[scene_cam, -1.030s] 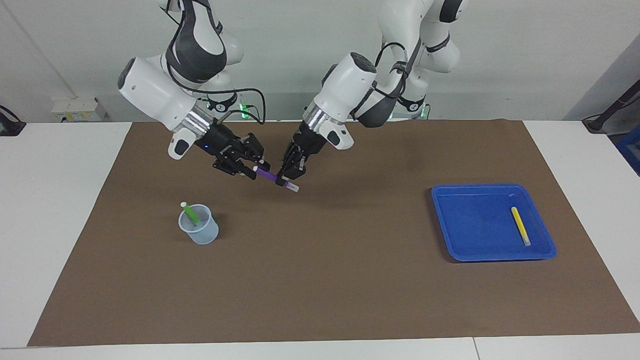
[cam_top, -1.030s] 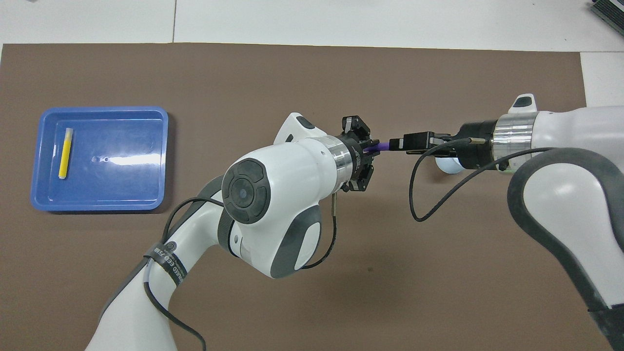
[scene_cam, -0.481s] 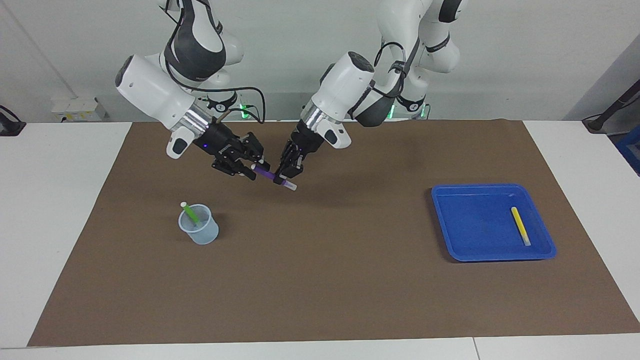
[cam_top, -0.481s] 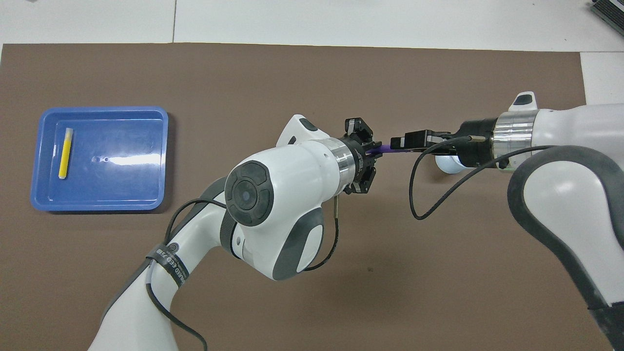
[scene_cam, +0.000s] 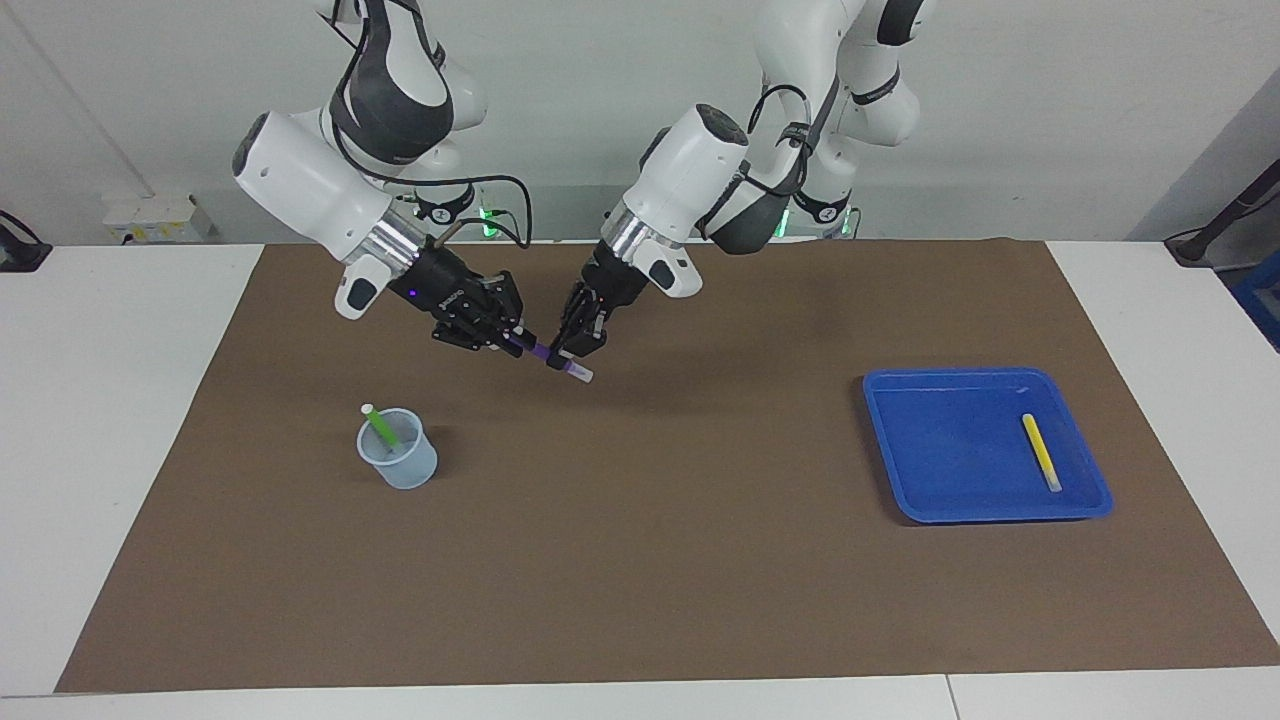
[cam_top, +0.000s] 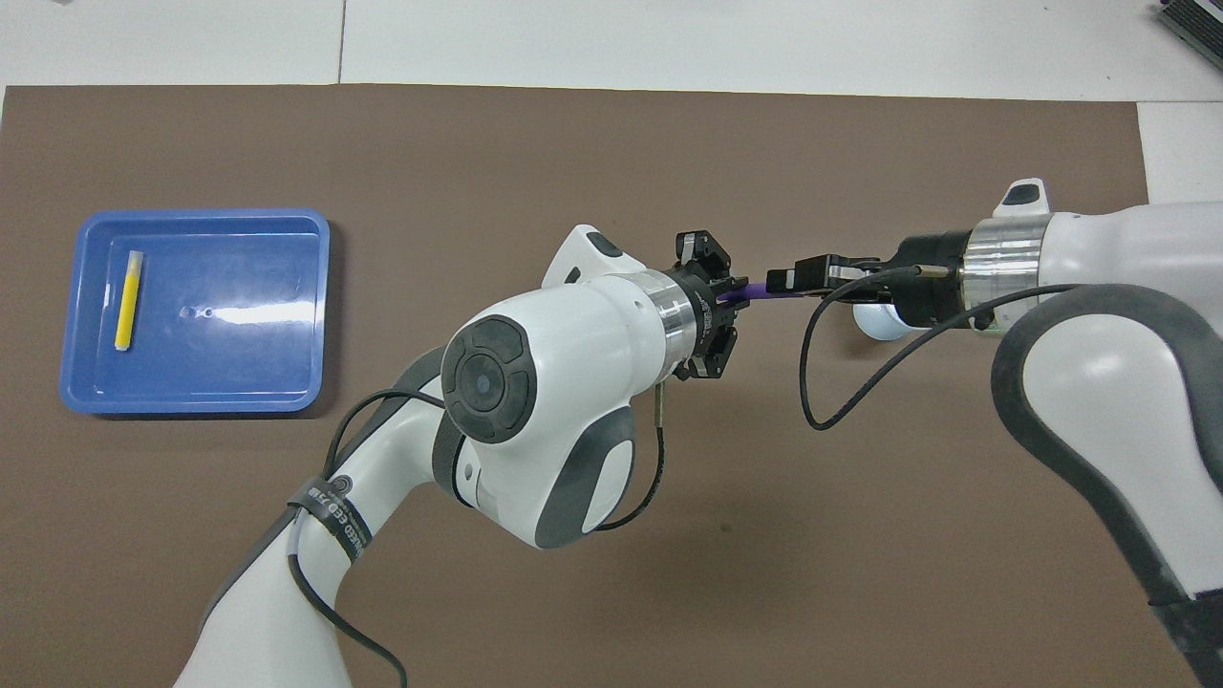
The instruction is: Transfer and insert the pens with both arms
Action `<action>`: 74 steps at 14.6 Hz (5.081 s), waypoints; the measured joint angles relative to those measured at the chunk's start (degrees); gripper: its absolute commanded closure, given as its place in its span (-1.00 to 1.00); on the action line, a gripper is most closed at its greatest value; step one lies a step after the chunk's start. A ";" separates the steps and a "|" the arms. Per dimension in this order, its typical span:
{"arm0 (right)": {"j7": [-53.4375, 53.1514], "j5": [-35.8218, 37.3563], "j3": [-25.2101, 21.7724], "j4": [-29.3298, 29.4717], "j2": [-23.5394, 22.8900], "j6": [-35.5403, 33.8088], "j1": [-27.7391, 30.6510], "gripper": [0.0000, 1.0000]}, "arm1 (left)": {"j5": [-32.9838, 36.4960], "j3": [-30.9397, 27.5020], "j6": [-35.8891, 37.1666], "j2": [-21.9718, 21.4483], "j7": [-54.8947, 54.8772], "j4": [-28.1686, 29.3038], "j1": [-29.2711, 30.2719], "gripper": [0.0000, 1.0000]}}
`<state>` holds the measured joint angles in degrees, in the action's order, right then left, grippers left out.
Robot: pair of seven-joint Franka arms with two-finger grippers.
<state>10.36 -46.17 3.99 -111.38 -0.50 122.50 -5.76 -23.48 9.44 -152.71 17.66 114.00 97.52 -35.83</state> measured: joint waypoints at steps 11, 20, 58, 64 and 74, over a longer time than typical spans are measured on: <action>0.21 3.39 -0.06 0.67 -0.20 -0.06 0.01 1.00 | -0.08 -0.36 -0.14 0.03 -0.01 0.01 0.08 -0.05; 0.28 30.36 -0.77 5.33 -0.90 -6.24 1.11 1.00 | -0.05 -1.46 13.78 -3.07 -5.75 -0.33 5.88 -0.04; 2.80 43.58 -0.84 16.25 -0.19 -24.99 11.10 -1.00 | 31.73 -2.11 18.28 -1.48 -120.57 11.54 51.24 -1.00; 1.12 43.58 -0.51 15.62 -0.18 -24.98 10.66 -1.00 | 31.77 -2.01 14.96 4.40 -124.32 9.75 53.88 -1.00; 1.11 43.58 -0.36 15.39 -0.16 -24.98 10.61 -1.00 | 31.77 -1.75 12.66 7.67 -127.15 7.89 54.92 -1.00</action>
<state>11.47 -2.59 3.63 -95.99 -0.66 97.52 4.85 8.29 7.69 -140.05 25.33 -13.15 105.41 19.08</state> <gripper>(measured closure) 0.000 0.000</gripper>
